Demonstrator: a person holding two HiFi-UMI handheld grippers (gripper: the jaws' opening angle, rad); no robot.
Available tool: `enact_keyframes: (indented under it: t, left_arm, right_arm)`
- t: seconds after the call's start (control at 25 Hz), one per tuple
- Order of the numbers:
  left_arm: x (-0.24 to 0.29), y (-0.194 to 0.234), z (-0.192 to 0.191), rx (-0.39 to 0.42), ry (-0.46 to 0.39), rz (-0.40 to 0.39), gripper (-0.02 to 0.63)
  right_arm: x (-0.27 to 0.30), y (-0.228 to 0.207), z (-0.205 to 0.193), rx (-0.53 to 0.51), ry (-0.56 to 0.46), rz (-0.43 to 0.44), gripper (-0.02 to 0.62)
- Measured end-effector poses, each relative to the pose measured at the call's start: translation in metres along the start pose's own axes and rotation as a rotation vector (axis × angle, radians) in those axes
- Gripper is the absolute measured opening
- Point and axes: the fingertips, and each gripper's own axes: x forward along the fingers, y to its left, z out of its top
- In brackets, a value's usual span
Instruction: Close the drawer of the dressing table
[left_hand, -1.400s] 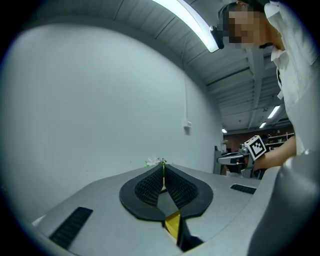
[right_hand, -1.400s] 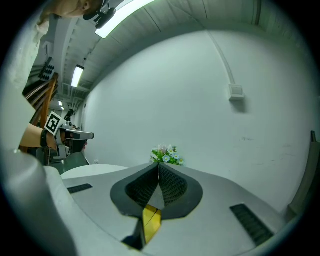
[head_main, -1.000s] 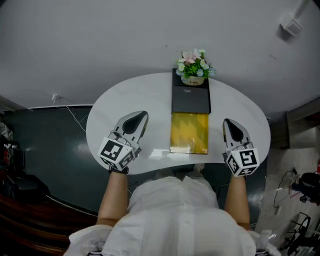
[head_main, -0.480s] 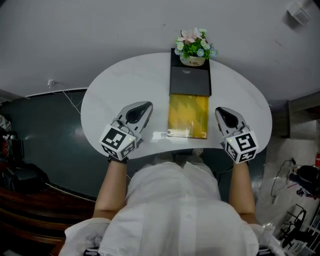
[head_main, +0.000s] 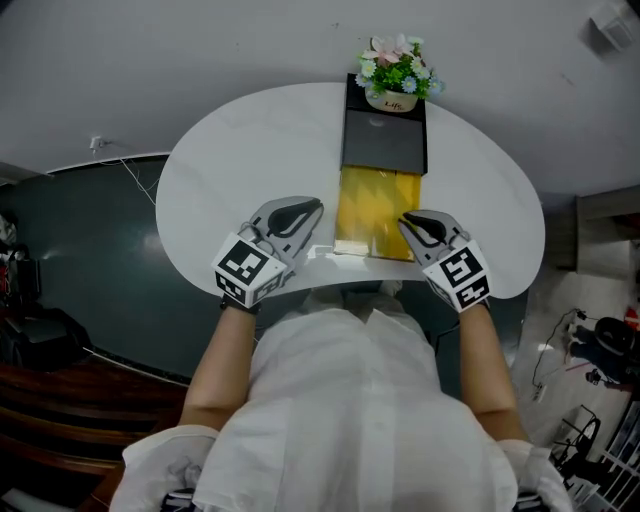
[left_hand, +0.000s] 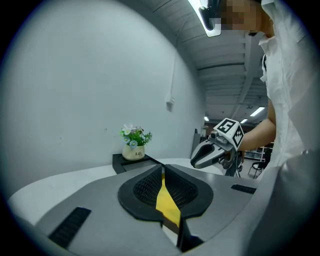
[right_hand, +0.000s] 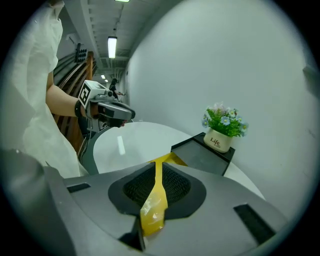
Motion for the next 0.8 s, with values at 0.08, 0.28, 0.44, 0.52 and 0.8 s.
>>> enact_keyframes:
  t: [0.08, 0.28, 0.44, 0.52, 0.8]
  left_arm:
    - [-0.002, -0.003, -0.006, -0.004, 0.008, -0.002, 0.020]
    - [-0.006, -0.005, -0.018, -0.008, 0.027, -0.002, 0.020]
    - [-0.010, -0.006, -0.021, -0.014, 0.023, 0.003, 0.020]
    - [-0.011, -0.006, -0.021, -0.015, 0.021, 0.004, 0.020]
    - [-0.014, -0.007, -0.022, -0.028, 0.010, 0.006, 0.020]
  right_arm:
    - [0.008, 0.012, -0.005, -0.020, 0.029, 0.045, 0.031]
    - [0.030, 0.045, -0.025, -0.117, 0.147, 0.176, 0.041]
    - [0.043, 0.069, -0.042, -0.240, 0.257, 0.273, 0.042]
    - [0.048, 0.079, -0.047, -0.289, 0.305, 0.319, 0.048]
    - [0.060, 0.103, -0.063, -0.400, 0.441, 0.430, 0.064]
